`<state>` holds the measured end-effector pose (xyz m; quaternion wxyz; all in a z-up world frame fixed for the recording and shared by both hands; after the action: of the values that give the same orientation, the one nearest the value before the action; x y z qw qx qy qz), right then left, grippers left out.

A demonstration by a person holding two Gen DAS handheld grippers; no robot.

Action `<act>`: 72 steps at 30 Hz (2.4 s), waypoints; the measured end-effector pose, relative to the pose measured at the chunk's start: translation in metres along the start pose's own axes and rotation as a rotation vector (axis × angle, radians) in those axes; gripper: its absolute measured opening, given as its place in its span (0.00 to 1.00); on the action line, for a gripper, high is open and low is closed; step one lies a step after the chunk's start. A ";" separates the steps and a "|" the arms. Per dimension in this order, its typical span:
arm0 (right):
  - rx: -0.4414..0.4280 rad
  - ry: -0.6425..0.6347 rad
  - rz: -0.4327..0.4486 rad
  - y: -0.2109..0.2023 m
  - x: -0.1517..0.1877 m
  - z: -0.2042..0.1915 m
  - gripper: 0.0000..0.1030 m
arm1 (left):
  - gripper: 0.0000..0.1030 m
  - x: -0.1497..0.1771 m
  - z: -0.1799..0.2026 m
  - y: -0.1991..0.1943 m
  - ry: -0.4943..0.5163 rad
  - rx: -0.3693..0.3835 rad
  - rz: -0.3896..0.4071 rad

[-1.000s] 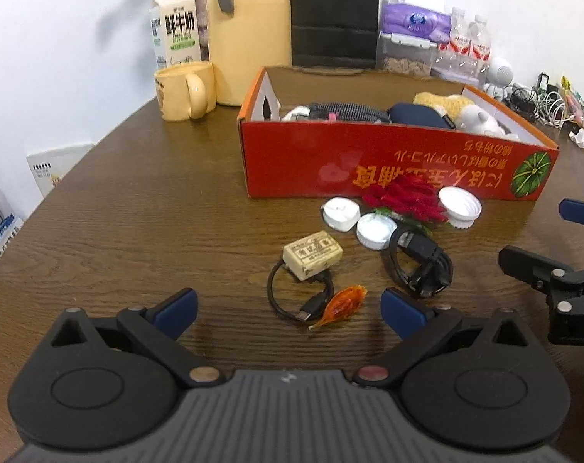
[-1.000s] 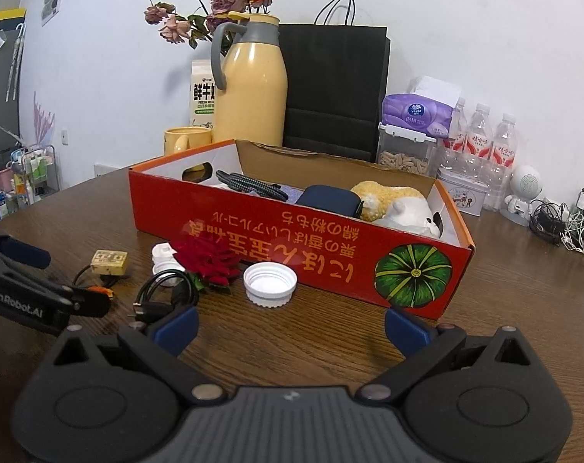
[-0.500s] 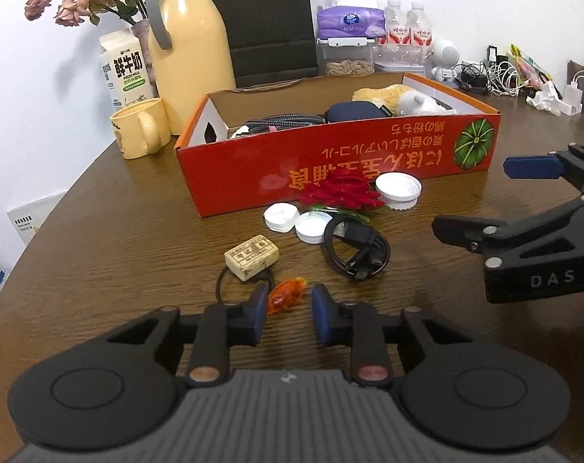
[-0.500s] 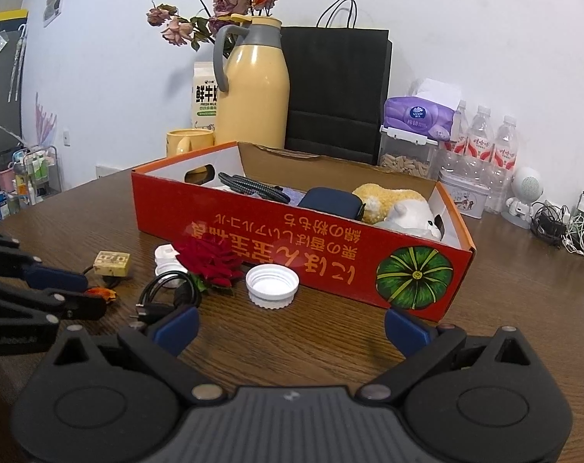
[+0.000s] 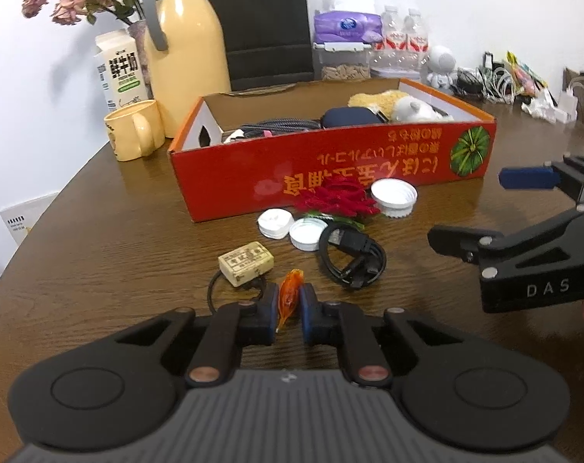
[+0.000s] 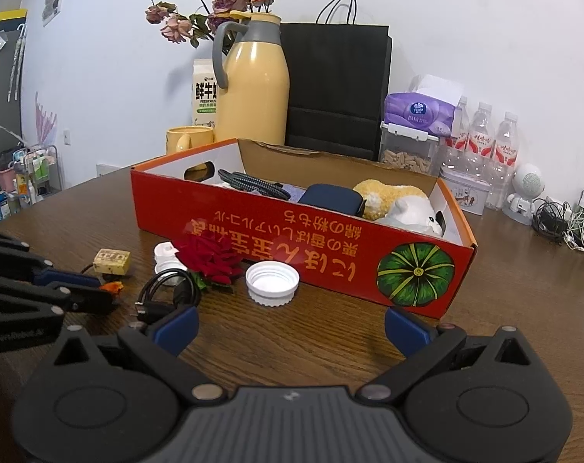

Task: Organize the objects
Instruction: 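Grasp the small orange item with the left gripper and lift it, then grasp the coiled black cable with the right gripper while the left gripper holds the orange item, then carry the orange item and black cable into the box and release both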

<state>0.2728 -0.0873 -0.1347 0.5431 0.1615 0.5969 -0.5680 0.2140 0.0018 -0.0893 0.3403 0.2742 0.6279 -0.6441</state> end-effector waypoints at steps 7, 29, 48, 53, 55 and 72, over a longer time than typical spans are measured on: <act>-0.005 0.022 -0.022 0.005 0.003 0.003 1.00 | 0.12 -0.008 -0.009 -0.012 -0.052 0.016 0.036; -0.132 0.035 -0.058 0.035 -0.024 -0.072 0.84 | 0.12 -0.025 -0.064 -0.009 -0.195 0.008 0.087; -0.153 0.044 -0.061 0.035 -0.025 -0.077 0.39 | 0.12 -0.026 -0.065 -0.011 -0.205 0.009 0.094; -0.163 0.041 -0.026 0.024 -0.028 -0.077 0.38 | 0.12 -0.028 -0.059 -0.013 -0.189 0.015 0.093; -0.163 0.043 -0.008 0.018 -0.030 -0.074 0.38 | 0.12 -0.031 -0.055 -0.015 -0.183 0.020 0.102; -0.066 0.067 0.134 -0.005 -0.068 -0.013 0.38 | 0.12 -0.103 -0.008 -0.019 -0.148 0.082 0.217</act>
<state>0.2868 -0.0484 -0.0784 0.5647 0.2018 0.6209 -0.5048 0.2625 0.0188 0.0027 0.4416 0.3058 0.5409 -0.6472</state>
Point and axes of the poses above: each gripper's, at about its wrist camera, not at the fingertips, and y roughly the way its jaws point, z to its right, x to its underside, the point moved 10 cm from there along y, roughly the way its jaws point, and after that the axes turned 11 degrees about -y, right-handed, at the moved point
